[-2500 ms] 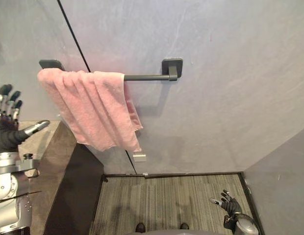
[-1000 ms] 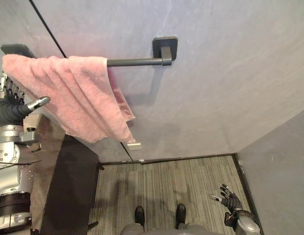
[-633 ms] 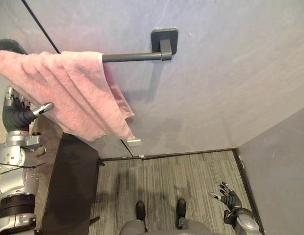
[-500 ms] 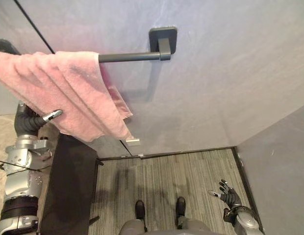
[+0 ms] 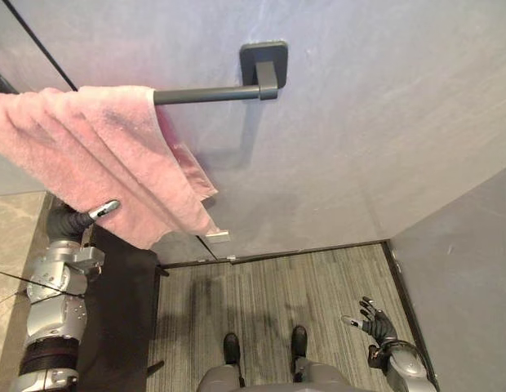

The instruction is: Organize washtable

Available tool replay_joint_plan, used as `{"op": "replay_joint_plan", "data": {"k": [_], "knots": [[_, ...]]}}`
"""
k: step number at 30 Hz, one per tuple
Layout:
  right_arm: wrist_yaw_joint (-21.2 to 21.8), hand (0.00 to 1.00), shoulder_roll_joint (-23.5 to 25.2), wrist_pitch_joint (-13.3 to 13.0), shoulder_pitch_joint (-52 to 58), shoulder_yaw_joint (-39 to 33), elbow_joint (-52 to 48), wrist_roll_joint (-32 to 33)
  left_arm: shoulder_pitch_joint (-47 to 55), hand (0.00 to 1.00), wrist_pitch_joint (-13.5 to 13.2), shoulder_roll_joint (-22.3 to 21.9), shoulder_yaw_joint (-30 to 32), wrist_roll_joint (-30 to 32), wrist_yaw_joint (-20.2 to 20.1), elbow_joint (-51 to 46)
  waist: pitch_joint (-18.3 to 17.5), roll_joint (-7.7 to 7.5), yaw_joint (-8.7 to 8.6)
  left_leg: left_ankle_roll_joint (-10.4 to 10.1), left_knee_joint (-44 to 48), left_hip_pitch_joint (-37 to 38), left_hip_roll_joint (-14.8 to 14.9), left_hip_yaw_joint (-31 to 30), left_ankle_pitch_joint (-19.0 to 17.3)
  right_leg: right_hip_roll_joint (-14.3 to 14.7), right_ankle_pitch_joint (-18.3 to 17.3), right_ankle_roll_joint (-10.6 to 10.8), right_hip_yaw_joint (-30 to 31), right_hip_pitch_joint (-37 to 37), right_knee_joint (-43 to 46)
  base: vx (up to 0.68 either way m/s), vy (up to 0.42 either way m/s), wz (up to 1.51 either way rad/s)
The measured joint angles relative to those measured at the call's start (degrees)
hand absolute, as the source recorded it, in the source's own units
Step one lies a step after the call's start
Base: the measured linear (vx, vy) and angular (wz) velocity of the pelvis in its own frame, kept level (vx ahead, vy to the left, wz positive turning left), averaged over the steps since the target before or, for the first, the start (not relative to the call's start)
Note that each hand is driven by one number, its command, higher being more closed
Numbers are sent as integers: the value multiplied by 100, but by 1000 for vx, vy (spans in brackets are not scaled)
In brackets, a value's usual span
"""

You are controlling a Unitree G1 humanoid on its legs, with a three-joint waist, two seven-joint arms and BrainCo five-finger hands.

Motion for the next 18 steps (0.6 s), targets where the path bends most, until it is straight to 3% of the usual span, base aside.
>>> {"op": "replay_joint_plan", "data": {"k": [3, 4, 10, 14, 18], "knots": [[0, 0, 0, 0, -28, 1, 0, -1, 0, 0, 2, -9, -30, 21, 4, 20, 12, -12, 1, 2, 0, 0, -1, 10, -2, -1, 0, 0, 14, -4, 0, 0, 0, 0], [0, 0, 0, 0, -33, 1, -1, -2, 0, 100, 3, -10, -30, 21, 10, 23, 14, -17, 1, 2, 0, 0, -1, 15, -3, -1, 0, 0, 17, -7, 0, 0, 0, 0], [-2, 0, 0, 8, -60, -1, -42, 0, -4, 100, 88, -9, -29, 139, 36, 26, 20, -24, -5, 6, 0, 0, -1, 58, -7, 0, 0, 0, 84, -30, 0, 2, 4, -3], [17, 0, -99, 18, -28, 1, -1143, 39, -39, 100, 103, -7, -27, 163, 36, 24, 21, -22, -33, 8, 0, 2, -2, 118, -9, 1, 16, 5, 151, -64, 1, 5, 7, -9], [110, 0, -669, -5, -214, 352, -2340, 355, -43, 100, 104, -6, -27, 183, 33, 18, 20, -23, -7, 12, 1, 26, 18, 211, -19, 4, 45, 8, 260, -89, 1, -4, 6, -13]]}}
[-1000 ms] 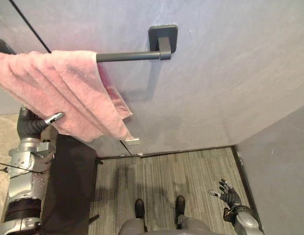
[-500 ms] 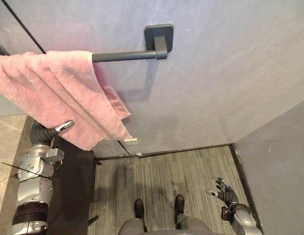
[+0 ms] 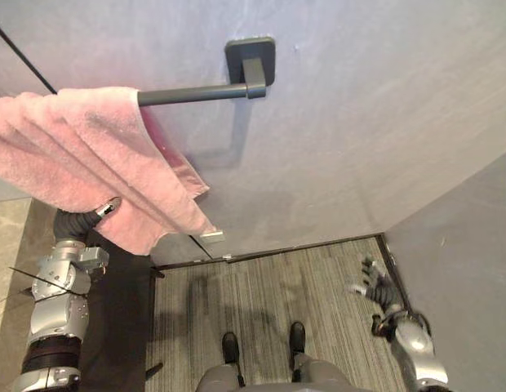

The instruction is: Organize washtable

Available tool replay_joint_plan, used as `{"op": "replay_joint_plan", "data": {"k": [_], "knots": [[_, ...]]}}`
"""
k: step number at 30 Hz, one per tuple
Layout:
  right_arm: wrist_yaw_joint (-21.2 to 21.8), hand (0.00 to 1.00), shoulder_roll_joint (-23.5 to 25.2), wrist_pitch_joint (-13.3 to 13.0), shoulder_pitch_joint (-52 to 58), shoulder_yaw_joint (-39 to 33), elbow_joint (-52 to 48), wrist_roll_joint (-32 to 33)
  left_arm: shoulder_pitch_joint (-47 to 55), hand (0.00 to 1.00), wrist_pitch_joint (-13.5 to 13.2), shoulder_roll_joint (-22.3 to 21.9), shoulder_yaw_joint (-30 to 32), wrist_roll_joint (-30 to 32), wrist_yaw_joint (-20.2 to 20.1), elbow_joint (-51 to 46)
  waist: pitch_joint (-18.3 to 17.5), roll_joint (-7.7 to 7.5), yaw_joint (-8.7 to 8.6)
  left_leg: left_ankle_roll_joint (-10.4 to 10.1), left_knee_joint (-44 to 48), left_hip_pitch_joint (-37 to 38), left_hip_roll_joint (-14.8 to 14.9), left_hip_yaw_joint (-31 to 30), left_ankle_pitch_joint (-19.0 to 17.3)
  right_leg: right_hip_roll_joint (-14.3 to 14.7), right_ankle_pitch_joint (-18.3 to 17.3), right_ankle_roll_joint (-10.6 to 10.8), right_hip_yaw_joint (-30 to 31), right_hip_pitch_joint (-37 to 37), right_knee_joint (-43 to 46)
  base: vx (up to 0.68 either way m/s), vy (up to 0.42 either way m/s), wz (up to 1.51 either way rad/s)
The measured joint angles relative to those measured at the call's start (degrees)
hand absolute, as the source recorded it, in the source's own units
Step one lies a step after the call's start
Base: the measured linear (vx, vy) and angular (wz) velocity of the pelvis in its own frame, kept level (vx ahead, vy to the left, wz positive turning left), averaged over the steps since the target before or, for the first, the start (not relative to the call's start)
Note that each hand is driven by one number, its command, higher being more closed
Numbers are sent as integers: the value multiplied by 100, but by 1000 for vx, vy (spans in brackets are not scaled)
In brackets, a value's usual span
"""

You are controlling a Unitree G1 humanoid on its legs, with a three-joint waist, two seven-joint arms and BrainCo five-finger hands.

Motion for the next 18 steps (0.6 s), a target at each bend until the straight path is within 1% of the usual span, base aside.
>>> {"op": "replay_joint_plan", "data": {"k": [1, 2, 3, 5, 7, 9, 12, 16, 18], "knots": [[177, 0, -279, -5, -134, 226, -431, 243, 1, 100, 0, 5, 0, 4, -6, -6, -1, 1, 9, 1, 0, 17, 5, 23, -4, 1, 9, -1, 30, 1, 0, -8, 3, -11], [243, 0, -418, -10, -225, 350, -660, 354, 0, 100, 1, 18, -1, 6, -9, -18, -1, 0, 8, 1, 0, 22, 7, 30, -4, 2, 14, -1, 38, 1, 0, -10, 3, -11], [397, 0, -636, -23, -480, 582, -1004, 579, 0, 100, 3, 74, -2, 54, -24, -22, -3, -3, 15, 1, 0, 36, 10, 59, -3, 4, 27, -1, 60, 2, 0, -12, 5, -8], [497, 0, -813, -39, -795, 826, -1279, 830, 2, 100, 12, 149, -3, 58, -42, -22, -5, -2, 27, 2, 0, 58, 9, 90, -3, 4, 39, -2, 91, 7, 0, -10, 6, -9], [645, 0, -1105, -107, -1300, 1266, -1744, 1223, -10, 100, 19, 320, -29, 58, -56, -46, -11, -5, 36, 2, 0, 76, 8, 117, -2, 3, 59, -3, 117, 13, 0, -13, 8, -6], [746, 0, -1271, -142, -1676, 1579, -2033, 1503, -53, 100, 52, 424, -46, 58, -66, -49, -27, -8, 44, 3, 1, 80, 6, 124, -1, 1, 71, -6, 122, 15, 0, 0, 0, 0], [843, 0, -1473, -145, -2215, 1958, -2205, 1803, -95, 100, 109, 601, -124, 60, -159, -49, -66, -25, 53, 4, 2, 103, 2, 121, 0, -2, 81, -12, 117, 44, -1, 0, 0, 0], [910, 0, -1718, -122, -2644, 2220, -2206, 2015, -132, 100, 154, 629, -154, 97, -159, -48, -172, -27, 69, 5, 2, 119, -3, 69, 2, -10, 82, -13, 67, 88, -2, -1, 7, 7], [889, 0, -1827, -69, -3114, 2451, -2146, 2038, -338, 100, 210, 635, -294, 138, -158, -47, -181, -31, 136, 14, 3, 121, -4, 22, 13, -10, 97, -30, 51, 100, -3, -9, 2, 2]]}}
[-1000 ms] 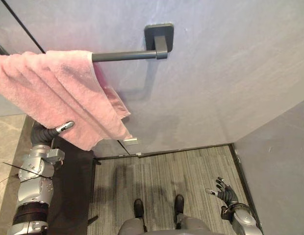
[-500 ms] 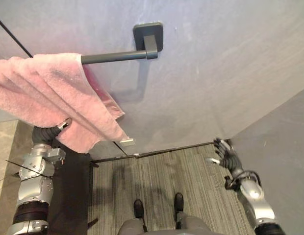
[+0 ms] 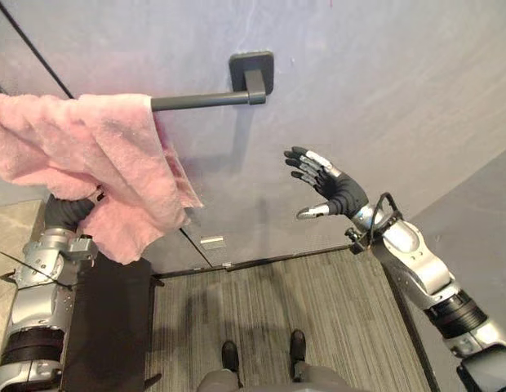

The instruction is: Organize washtable

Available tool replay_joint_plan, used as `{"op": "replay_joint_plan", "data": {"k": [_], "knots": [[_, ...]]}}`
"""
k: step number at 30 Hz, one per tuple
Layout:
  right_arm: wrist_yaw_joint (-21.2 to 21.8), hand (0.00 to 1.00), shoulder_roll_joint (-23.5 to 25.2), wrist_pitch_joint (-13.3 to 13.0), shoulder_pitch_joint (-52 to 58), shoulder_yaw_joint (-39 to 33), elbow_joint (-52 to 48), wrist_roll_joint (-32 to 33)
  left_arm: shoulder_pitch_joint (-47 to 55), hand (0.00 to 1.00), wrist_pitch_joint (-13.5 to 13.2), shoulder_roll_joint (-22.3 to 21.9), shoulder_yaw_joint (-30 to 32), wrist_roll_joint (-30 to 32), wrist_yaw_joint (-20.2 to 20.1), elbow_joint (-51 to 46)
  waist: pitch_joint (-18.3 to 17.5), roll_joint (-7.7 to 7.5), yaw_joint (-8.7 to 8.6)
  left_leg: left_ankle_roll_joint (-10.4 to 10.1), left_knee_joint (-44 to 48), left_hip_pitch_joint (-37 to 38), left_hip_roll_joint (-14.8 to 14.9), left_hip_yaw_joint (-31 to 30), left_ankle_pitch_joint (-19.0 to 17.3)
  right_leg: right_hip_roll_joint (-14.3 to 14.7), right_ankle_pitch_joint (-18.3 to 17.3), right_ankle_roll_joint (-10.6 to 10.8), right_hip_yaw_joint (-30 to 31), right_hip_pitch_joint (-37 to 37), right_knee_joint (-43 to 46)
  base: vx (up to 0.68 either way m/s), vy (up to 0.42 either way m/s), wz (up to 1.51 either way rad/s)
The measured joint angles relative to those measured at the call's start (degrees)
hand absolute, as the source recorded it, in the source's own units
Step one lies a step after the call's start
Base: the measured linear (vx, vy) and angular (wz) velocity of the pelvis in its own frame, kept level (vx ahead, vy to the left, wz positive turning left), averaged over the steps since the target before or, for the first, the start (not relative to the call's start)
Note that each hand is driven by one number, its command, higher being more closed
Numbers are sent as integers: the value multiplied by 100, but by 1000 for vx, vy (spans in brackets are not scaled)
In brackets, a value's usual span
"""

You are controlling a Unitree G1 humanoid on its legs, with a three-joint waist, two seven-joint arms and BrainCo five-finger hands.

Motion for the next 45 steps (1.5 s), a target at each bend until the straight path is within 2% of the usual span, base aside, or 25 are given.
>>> {"op": "replay_joint_plan", "data": {"k": [5, 7, 8, 12, 14, 15, 21, 27, 32, 45], "knots": [[-173, 0, 179, 125, -1106, 351, 698, 11, -238, 100, 7, -1, -228, 25, 10, -5, -113, 18, 95, 13, 0, -20, -5, -45, 34, -1, 19, -8, -35, 4, -2, -13, 2, 4], [-380, 0, 361, 139, -1562, 348, 1114, 16, -309, 100, 8, -1, -246, 21, 18, -5, -120, 18, 179, 18, 0, -19, -9, -61, 50, 0, 33, -18, -36, 8, -5, -9, 5, 2], [-475, 0, 521, 177, -1868, 352, 1466, 16, -381, 100, 9, -2, -324, 19, 33, -5, -122, 20, 228, 24, 1, -27, -11, -96, 68, 1, 39, -23, -55, 13, -5, -25, 8, 10], [-633, 0, 1255, 257, -2662, 493, 2471, -53, -465, 100, 18, -43, -547, 16, 45, -5, -125, 25, 239, 3, 1, -75, -14, -190, 130, 5, 54, -43, -164, 16, -6, -25, 6, 14], [-684, 0, 1762, 323, -2958, 540, 2994, -151, -625, 100, 56, -122, -729, 15, 47, -5, -126, 28, 353, -8, 1, -82, -8, -193, 159, 22, 74, -71, -178, 17, -8, -38, 7, 6], [-760, 0, 2179, 348, -3154, 564, 3395, -218, -664, 100, 58, -200, -737, 11, 49, -7, -134, 42, 374, -14, 1, -94, 1, -202, 184, 32, 88, -90, -194, 17, -9, -39, 5, 5], [-1139, 0, 3023, 361, -3503, 460, 4378, -494, -761, 100, 123, -368, -888, -75, 124, -7, -178, 125, 389, -48, 0, -169, 17, -339, 235, 39, 120, -120, -319, 9, -9, -38, 15, 12], [-1220, 0, 3431, 497, -3509, 457, 4787, -493, -1029, 100, 137, -415, -1107, -76, 156, 5, -175, 130, 376, -102, -2, -247, 81, -388, 287, 103, 137, -146, -361, -48, -8, -5, 5, 2], [-1210, 0, 3514, 580, -3515, 474, 4802, -495, -1381, 100, 139, -630, -1311, -34, 158, 162, -170, 148, 354, -105, -2, -344, 91, -471, 375, 112, 148, -161, -462, -108, -7, 13, 21, 7], [-1226, 0, 3828, 573, -3796, 574, 4821, -620, -1635, 100, 139, -773, -1413, 33, 282, 462, -169, 151, 352, -107, -2, -349, 107, -471, 375, 121, 163, -181, -472, -107, -8, 0, 35, 1]]}}
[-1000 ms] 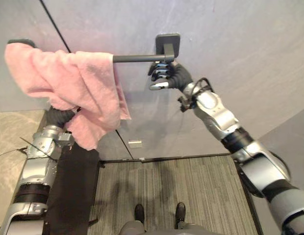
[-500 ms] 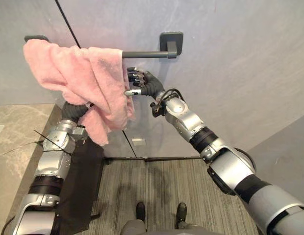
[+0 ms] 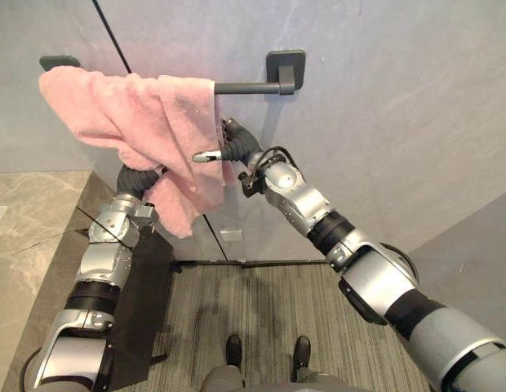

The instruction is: Organize washtable

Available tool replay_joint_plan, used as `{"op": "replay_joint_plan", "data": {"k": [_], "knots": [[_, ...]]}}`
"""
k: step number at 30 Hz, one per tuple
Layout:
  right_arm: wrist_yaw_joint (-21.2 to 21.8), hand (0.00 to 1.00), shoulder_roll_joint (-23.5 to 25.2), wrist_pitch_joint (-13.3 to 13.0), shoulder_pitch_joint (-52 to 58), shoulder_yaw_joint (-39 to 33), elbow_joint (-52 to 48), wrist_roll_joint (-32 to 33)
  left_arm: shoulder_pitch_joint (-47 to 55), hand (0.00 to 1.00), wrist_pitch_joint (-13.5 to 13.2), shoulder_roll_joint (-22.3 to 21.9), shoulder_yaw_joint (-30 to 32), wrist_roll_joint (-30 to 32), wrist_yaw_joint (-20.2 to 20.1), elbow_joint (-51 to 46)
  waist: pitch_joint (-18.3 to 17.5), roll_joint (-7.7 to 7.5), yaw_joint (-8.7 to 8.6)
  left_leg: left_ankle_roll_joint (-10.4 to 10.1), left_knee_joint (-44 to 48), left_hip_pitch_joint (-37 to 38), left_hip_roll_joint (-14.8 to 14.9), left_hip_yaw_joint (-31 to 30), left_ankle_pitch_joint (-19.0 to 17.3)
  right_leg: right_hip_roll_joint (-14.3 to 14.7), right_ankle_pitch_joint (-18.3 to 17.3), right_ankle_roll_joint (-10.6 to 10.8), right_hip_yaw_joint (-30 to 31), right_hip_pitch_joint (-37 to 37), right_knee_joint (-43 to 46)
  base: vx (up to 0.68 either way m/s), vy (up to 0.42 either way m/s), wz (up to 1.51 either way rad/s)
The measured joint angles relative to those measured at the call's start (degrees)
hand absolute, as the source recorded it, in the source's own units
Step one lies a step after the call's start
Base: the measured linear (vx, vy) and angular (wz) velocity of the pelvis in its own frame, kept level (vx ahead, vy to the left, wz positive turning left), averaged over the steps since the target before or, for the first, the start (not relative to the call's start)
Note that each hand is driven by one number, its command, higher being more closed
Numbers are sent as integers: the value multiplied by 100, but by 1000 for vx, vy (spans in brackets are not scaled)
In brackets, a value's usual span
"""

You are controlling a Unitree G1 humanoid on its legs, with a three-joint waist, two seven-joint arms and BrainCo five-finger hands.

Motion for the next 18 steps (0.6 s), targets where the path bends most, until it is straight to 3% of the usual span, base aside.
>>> {"op": "replay_joint_plan", "data": {"k": [11, 12, 18], "knots": [[-6, 0, 217, -1, -134, 0, 13, -138, -90, 100, 0, -51, -107, -1, 4, 0, 2, 3, 3, 0, -1, -14, 3, -19, 0, 2, 1, -2, -23, -2, 0, 10, 38, 1], [-6, 100, 240, -1, -134, 0, 17, -137, -90, 100, 0, -52, -107, -1, 5, 0, 3, 4, 2, 0, -1, -15, 3, -20, 0, 2, 1, -2, -24, -2, 0, 0, 0, 0], [-9, 100, 356, -5, -154, -1, 148, -136, -90, 100, 0, -136, -107, -1, 106, -3, 10, 17, 9, -1, -2, -22, 4, -35, 1, 1, 1, -2, -38, -2, 0, 0, 0, 0]]}}
